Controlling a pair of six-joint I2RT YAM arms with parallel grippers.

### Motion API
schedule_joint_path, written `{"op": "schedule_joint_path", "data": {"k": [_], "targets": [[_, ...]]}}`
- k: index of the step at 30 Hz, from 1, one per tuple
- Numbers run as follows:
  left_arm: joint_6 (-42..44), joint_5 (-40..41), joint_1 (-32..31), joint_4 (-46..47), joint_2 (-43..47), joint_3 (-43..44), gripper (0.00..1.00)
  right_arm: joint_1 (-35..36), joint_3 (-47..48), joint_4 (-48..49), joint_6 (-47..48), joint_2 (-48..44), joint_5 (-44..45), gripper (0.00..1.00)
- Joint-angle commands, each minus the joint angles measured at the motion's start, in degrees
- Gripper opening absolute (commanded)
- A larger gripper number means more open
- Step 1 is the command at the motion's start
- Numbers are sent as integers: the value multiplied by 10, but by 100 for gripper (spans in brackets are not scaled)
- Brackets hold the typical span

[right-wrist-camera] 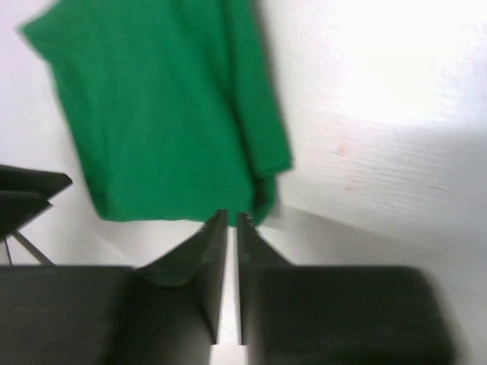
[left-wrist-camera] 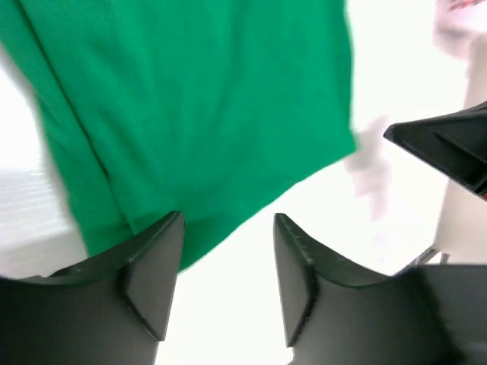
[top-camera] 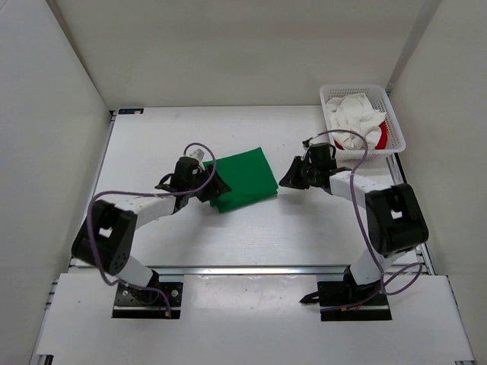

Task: Fold and stack the t-shirts
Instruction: Fold the long partially folded tshirt into a neat square, then put the neatly folded tshirt into the corner of the board with the left arm

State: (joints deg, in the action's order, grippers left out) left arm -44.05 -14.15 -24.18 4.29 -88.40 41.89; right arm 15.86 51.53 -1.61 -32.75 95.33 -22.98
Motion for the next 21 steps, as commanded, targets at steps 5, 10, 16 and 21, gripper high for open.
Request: {"op": "schedule_joint_path", "data": {"k": [5, 10, 16, 21], "targets": [[35, 43, 72, -32, 40, -17, 73, 26, -78, 59, -12, -132, 11, 28], [42, 11, 90, -11, -33, -11, 78, 49, -132, 80, -10, -189, 2, 42], [15, -12, 69, 35, -141, 36, 66, 62, -192, 126, -32, -232, -16, 46], [-32, -31, 31, 91, -217, 119, 17, 54, -209, 136, -36, -240, -24, 45]]}}
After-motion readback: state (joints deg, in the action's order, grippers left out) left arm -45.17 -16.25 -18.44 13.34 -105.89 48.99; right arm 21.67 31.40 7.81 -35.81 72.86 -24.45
